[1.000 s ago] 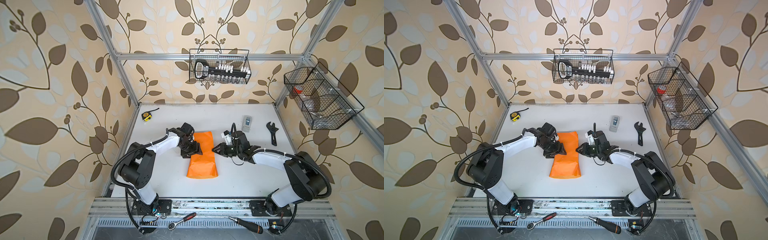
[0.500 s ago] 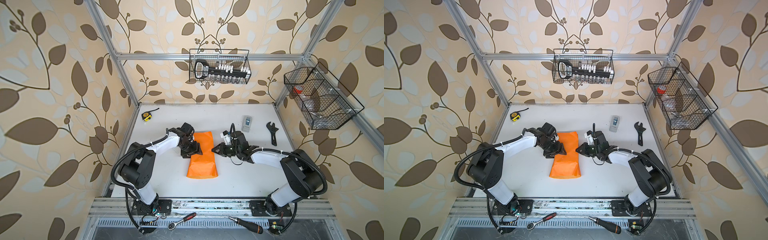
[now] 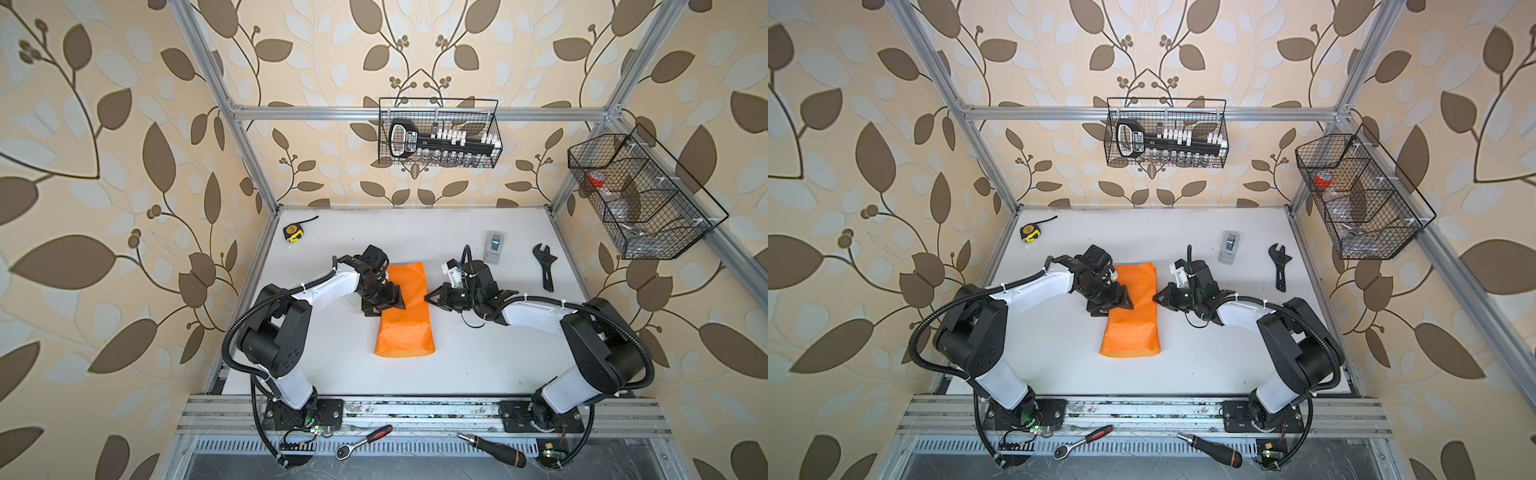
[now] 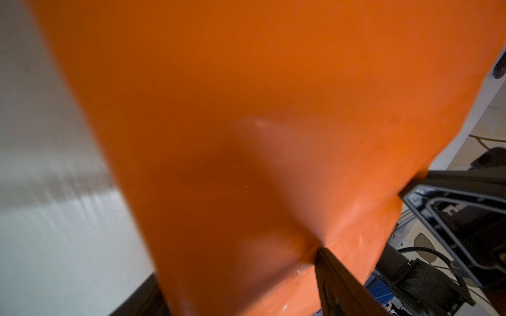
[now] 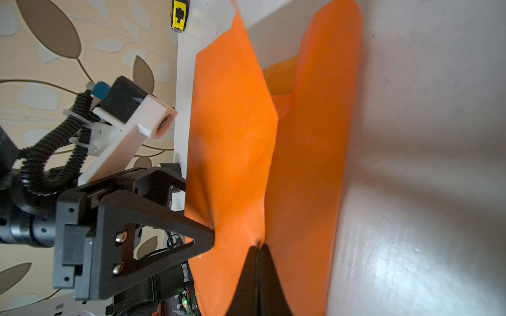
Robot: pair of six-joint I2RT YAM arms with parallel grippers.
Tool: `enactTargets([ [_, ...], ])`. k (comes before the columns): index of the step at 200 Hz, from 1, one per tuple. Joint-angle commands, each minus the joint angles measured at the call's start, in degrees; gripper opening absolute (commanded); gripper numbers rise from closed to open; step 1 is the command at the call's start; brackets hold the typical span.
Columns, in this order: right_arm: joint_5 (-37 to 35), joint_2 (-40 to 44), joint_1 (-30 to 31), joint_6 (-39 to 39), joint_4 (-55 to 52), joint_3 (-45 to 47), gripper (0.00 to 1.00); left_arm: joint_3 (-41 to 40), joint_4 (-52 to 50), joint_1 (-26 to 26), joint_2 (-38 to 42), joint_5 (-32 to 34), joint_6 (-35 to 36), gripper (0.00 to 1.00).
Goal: Wrap a gift box in wrapping paper
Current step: Smooth out the wrapping paper on the gift box.
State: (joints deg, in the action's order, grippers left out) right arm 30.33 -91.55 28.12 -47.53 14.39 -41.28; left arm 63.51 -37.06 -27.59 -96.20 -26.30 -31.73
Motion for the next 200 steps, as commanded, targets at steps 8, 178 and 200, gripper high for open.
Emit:
enactTargets([
  [8, 0.5, -1.1, -0.1, 0.2, 0.5, -1.3, 0.00, 0.7, -2.1, -1.6, -1.3, 2.3, 0.3, 0.76],
  [178, 1.0, -1.5, -2.3, 0.3, 0.1, -2.9, 0.00, 3.7, -5.0, -1.5, 1.4, 4.9, 0.6, 0.85],
  [200, 1.0, -1.8, -2.4, 0.2, 0.2, -2.8, 0.00, 4.1, -5.4, -1.3, 1.4, 5.0, 0.8, 0.85],
])
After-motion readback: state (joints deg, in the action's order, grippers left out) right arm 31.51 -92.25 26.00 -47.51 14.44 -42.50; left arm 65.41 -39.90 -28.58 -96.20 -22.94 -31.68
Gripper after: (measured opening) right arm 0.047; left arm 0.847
